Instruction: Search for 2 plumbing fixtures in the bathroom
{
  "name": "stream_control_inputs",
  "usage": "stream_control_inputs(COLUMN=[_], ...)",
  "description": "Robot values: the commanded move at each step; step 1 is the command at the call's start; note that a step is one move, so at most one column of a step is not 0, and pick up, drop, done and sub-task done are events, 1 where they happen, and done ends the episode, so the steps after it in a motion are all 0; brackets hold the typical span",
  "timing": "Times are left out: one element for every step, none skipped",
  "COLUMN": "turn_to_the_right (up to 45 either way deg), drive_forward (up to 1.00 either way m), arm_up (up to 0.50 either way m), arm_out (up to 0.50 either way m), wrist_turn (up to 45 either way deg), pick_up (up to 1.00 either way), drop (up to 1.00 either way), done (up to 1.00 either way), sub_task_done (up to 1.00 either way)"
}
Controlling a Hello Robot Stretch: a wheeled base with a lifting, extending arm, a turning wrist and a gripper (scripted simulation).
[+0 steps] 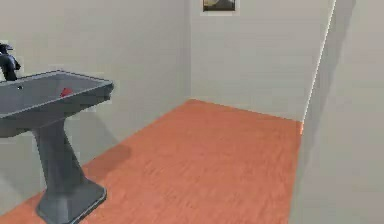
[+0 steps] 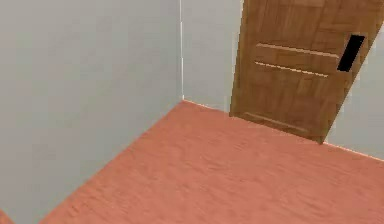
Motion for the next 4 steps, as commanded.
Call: stream_control_inputs(turn_to_the_right=[-45.0, -15.0, 0.0, 27.0], drive_forward=[0.00, 0.00, 0.45, 0.00], arm_up=[0.00, 0.00, 0.00, 0.00], arm_out=[0.00, 0.00, 0.00, 0.00], wrist_turn=[0.0, 0.0, 0.0, 0.0], pick_up=[0.00, 0.00, 0.00, 0.00], drop=[0.00, 0.00, 0.00, 0.00], done=[0.00, 0.00, 0.00, 0.00], sub_task_done=[0.00, 0.00, 0.00, 0.00])
